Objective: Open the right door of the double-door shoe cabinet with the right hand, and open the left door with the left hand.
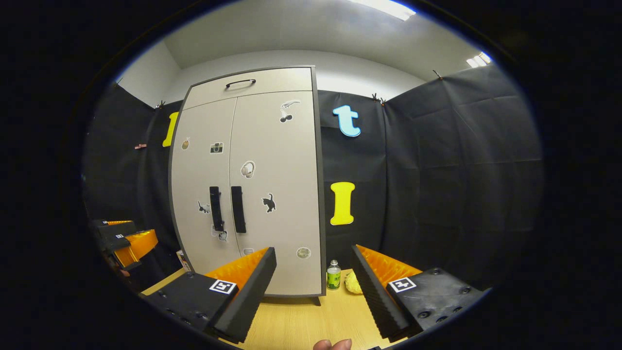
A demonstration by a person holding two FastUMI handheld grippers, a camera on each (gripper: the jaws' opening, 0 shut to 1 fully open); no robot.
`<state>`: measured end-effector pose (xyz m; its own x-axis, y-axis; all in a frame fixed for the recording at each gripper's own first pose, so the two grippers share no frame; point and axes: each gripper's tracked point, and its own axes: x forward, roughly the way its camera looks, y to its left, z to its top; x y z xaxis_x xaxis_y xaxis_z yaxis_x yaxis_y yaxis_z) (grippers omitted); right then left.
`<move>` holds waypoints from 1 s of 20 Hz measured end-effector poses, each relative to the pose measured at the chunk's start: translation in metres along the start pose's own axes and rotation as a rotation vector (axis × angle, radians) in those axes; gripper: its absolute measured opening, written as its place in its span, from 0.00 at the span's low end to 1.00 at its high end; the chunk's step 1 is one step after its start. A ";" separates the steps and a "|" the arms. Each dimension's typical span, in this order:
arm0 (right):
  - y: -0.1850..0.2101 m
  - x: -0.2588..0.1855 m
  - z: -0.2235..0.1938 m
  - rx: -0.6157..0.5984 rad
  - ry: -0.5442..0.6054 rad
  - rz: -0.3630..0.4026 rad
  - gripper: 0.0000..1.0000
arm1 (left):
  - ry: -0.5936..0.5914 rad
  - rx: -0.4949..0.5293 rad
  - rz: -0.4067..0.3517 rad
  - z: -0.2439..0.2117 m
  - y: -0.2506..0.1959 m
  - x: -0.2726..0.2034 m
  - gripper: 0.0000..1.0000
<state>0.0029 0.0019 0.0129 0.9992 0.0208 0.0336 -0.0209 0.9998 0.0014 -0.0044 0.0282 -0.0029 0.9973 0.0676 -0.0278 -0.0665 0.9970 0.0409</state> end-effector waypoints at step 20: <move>0.083 0.048 0.019 0.050 -0.009 0.094 0.98 | 0.035 0.020 -0.008 -0.018 0.028 0.001 0.95</move>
<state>0.0482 0.0863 0.0335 0.9925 0.1143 0.0446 -0.1164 0.9921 0.0479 -0.0060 0.0573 -0.0202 0.9961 0.0613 -0.0634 -0.0574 0.9965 0.0610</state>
